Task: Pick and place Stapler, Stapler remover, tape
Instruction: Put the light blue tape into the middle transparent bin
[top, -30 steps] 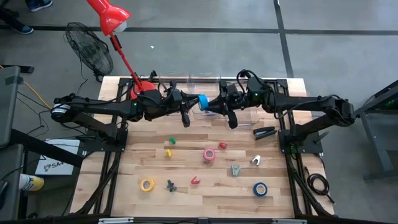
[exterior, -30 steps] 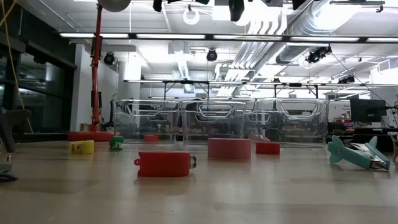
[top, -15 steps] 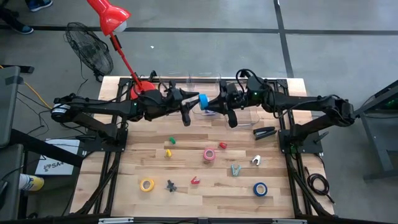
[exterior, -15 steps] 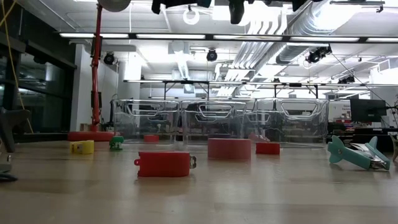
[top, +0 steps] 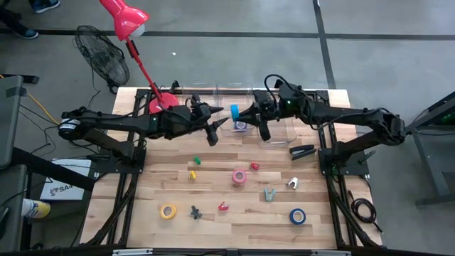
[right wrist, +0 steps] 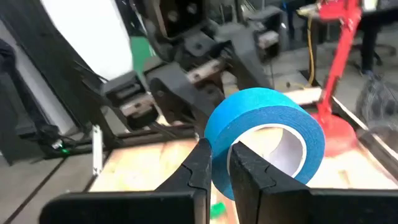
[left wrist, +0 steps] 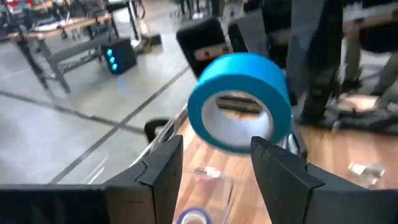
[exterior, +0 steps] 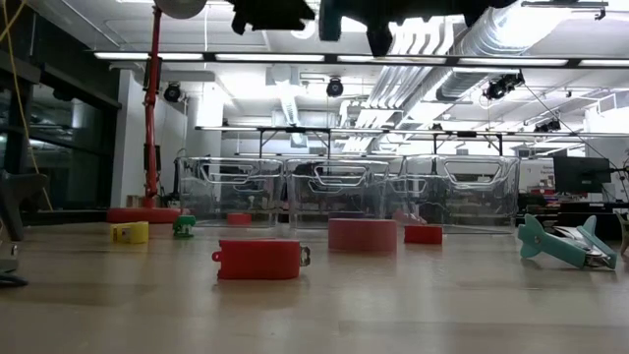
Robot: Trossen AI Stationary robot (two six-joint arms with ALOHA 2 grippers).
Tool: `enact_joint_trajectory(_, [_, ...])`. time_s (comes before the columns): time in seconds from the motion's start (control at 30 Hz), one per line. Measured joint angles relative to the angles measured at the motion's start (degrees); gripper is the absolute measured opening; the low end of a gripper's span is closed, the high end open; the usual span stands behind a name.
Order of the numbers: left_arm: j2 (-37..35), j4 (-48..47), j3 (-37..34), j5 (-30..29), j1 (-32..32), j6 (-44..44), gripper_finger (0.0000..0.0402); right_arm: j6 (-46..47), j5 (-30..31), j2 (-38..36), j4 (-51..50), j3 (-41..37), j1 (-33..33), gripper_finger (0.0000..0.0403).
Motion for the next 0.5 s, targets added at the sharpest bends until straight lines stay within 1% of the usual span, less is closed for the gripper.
enact_joint_trajectory(0.13, [0.01, -3.48, 0.00, -2.23, -0.01, -1.71, 0.0186, -1.21, 2.21, 0.00, -6.09, 0.00, -2.63, 0.0026])
enact_joint_trajectory(0.33, [0.00, -5.52, 0.00, -4.33, 0.02, -3.01, 0.0186, -1.84, 7.31, 1.19, -16.48, 0.00, -6.04, 0.0026])
enact_joint_trajectory(0.5, [0.00, -5.43, 0.00, -5.16, 0.02, -3.06, 0.0186, -0.87, 6.92, 5.26, -16.40, 0.00, -7.23, 0.0026])
